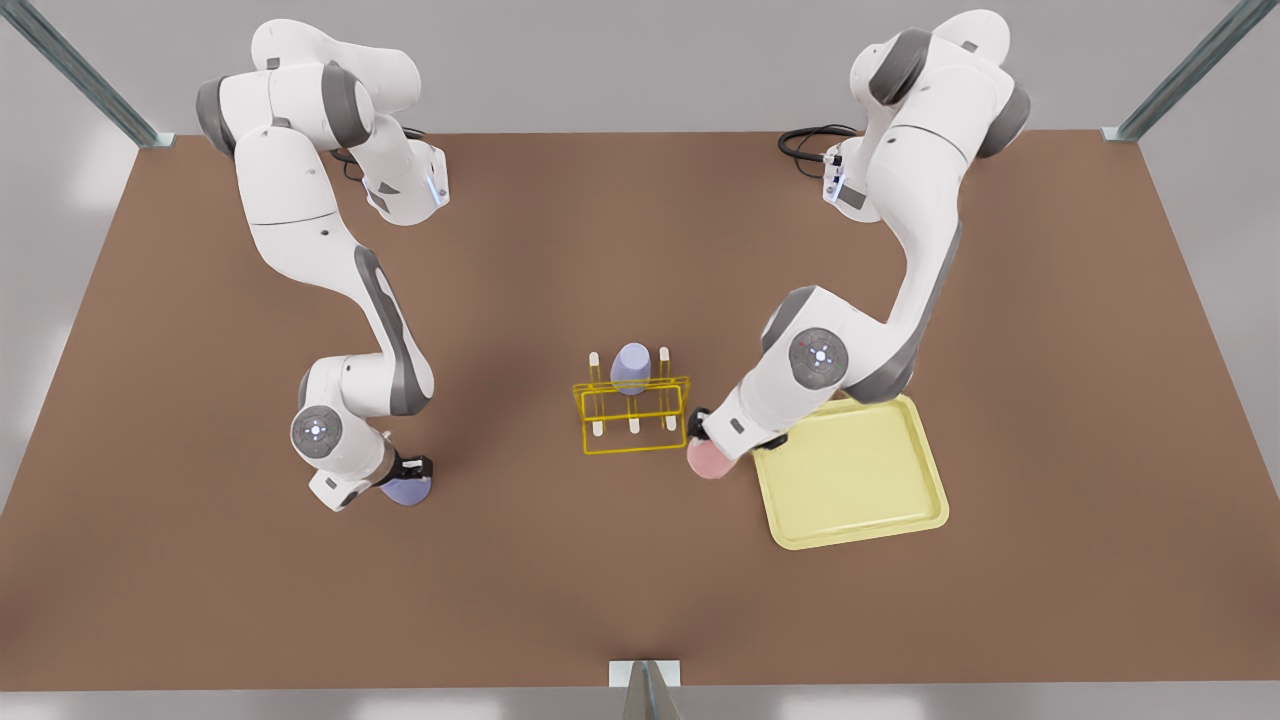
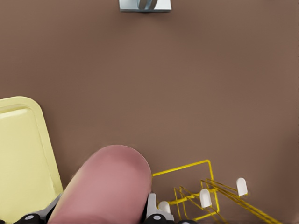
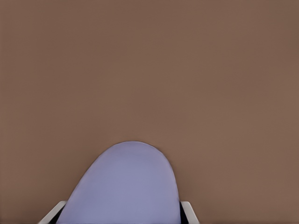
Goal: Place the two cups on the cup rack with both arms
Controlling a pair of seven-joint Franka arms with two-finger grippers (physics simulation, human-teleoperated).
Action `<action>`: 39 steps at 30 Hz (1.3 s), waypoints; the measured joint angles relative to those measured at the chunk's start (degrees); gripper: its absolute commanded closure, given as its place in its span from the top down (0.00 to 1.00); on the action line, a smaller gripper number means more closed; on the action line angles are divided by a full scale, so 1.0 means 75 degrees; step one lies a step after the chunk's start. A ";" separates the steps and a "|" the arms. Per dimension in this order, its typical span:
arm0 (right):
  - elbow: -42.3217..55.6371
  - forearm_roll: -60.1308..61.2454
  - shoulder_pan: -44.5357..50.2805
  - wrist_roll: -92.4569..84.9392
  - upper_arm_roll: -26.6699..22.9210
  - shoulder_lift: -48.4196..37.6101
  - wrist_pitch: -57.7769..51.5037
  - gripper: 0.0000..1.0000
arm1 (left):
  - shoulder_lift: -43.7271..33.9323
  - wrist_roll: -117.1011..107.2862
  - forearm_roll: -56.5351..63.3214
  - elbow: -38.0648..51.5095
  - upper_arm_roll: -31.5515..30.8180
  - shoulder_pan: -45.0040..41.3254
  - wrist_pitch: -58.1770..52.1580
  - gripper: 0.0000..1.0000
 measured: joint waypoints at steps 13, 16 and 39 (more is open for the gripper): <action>0.0187 -0.0011 -0.0026 -0.0102 0.0334 -0.0449 -0.0063 0.80 | 0.0290 -0.1049 0.0027 -0.0030 -0.0044 -0.0620 -0.0537 0.76; 0.0203 0.0007 -0.0031 -0.0130 0.0846 -0.1014 -0.0076 0.80 | 0.0336 -0.1231 0.0032 -0.0022 -0.0045 -0.0662 -0.0569 1.00; 0.0999 0.1556 0.0084 -0.0343 0.3197 -0.0882 -0.0056 0.80 | 0.0465 -0.2516 -0.0388 -0.0108 -0.0202 -0.0722 -0.1068 1.00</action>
